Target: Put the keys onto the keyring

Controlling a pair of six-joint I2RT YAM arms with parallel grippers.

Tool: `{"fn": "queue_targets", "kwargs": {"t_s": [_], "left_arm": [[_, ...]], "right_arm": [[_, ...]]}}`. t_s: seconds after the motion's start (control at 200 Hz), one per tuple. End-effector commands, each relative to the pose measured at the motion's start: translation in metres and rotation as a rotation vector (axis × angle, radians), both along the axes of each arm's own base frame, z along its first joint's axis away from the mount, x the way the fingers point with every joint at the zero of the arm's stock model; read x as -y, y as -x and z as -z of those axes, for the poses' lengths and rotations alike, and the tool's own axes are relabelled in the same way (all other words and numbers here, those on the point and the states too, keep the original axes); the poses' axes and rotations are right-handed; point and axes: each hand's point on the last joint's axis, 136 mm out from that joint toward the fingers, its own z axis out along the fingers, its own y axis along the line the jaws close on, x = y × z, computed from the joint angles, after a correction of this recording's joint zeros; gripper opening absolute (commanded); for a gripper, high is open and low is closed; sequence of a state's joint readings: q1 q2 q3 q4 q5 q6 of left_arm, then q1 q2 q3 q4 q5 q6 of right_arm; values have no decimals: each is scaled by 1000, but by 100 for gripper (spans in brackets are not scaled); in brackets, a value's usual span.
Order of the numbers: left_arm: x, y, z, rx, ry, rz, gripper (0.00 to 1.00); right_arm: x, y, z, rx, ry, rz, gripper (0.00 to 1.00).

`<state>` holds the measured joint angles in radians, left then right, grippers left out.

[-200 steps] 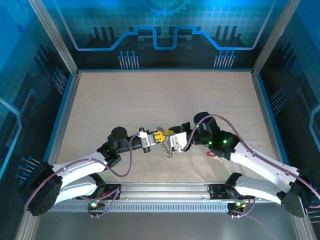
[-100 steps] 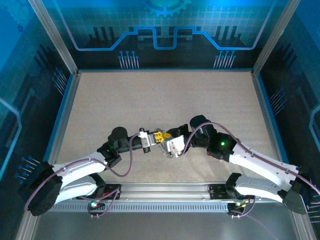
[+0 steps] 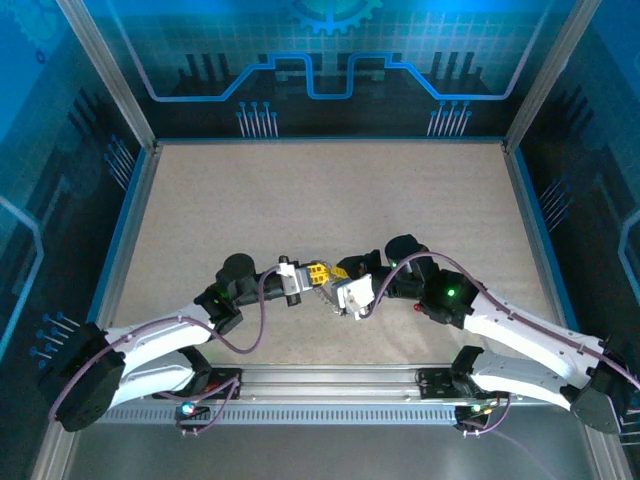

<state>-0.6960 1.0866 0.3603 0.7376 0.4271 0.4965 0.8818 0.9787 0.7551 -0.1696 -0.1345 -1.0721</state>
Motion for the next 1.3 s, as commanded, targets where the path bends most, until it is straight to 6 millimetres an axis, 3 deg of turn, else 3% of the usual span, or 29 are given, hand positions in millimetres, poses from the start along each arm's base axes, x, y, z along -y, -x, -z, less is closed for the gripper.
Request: {"fn": "queue_targets", "kwargs": {"t_s": [0.0,0.365,0.825,1.296], "left_arm": [[5,-3,-27,56,52,17,0],[6,-3,-27,42,54,18,0],[6,-4,-25,32,53,17,0],[6,-3,-26,29,59,20,0]], "right_arm": [[-1,5,-1,16,-4,-18,25],[-3,5,7,-4,22,-21,26],[-4,-8,11,-8,33,41,35],[-2,-5,15,-34,59,29,44]]}}
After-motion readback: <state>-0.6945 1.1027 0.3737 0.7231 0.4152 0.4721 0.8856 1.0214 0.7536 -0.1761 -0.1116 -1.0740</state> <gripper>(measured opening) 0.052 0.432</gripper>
